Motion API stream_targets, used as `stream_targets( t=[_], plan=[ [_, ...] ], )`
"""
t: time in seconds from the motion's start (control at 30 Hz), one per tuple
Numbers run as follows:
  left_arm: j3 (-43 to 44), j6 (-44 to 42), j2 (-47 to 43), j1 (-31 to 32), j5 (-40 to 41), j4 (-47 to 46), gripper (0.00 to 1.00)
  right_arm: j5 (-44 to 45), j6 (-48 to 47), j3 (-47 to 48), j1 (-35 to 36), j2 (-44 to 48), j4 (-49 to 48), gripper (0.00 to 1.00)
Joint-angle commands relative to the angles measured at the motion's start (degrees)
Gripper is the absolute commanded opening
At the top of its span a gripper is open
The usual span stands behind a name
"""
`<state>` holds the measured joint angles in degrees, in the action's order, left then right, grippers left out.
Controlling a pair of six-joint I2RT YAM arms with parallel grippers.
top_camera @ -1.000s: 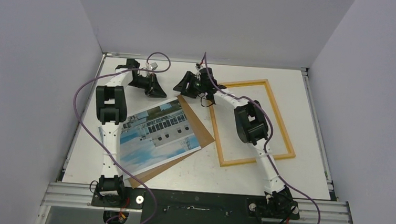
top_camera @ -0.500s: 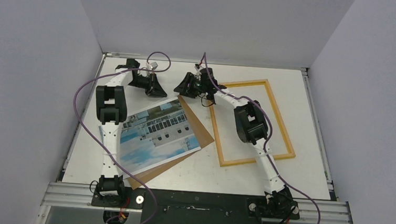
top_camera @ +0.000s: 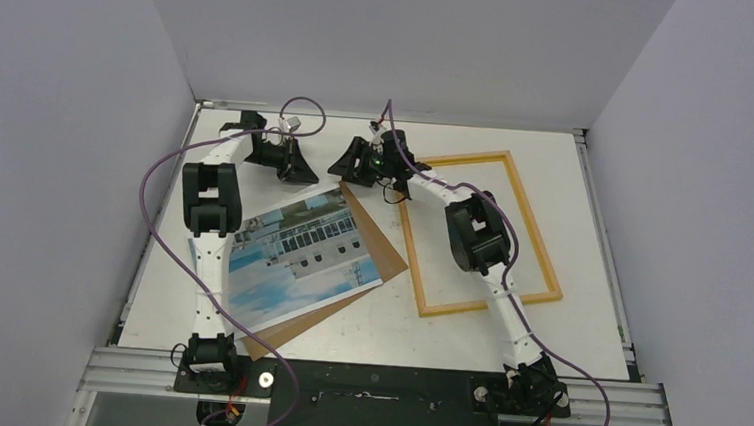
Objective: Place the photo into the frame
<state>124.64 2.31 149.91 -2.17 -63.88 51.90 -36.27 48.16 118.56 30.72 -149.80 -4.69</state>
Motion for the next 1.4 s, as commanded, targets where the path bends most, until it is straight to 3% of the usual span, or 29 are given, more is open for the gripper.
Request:
stream_targets(
  t=[0.0, 0.2, 0.43, 0.77, 1.0, 1.23, 1.37],
  plan=[
    [0.69, -0.75, -5.54, 1.21, -3.21, 0.36, 0.0, -0.4, -2.32, -2.17, 1.17, 5.06, -3.57, 0.59],
    [0.82, -0.72, -5.61, 1.21, -3.18, 0.36, 0.0, 4.41, -5.16, -5.3, 1.1, 8.82, -4.24, 0.57],
    [0.72, -0.61, -5.7, 1.29, -3.09, 0.31, 0.0, 2.46, -3.31, -6.64, 1.1, 8.99, -9.14, 0.3],
    [1.48, -0.37, -5.3, 1.25, -2.72, 0.44, 0.0, -6.18, 6.54, -8.07, 1.07, 6.95, -20.54, 0.44],
    [1.56, -0.37, -5.32, 1.28, -2.71, 0.43, 0.0, -8.71, 5.77, -9.65, 0.83, 7.32, -19.78, 0.49],
    [1.88, -0.27, -5.24, 1.3, -2.99, 0.4, 0.0, -8.64, 1.37, -8.9, 0.83, 7.06, -13.56, 0.49],
    [1.9, -0.28, -5.25, 1.3, -3.29, 0.44, 0.0, -9.26, 0.26, -8.18, 0.83, 6.71, -12.6, 0.42]
  ],
)
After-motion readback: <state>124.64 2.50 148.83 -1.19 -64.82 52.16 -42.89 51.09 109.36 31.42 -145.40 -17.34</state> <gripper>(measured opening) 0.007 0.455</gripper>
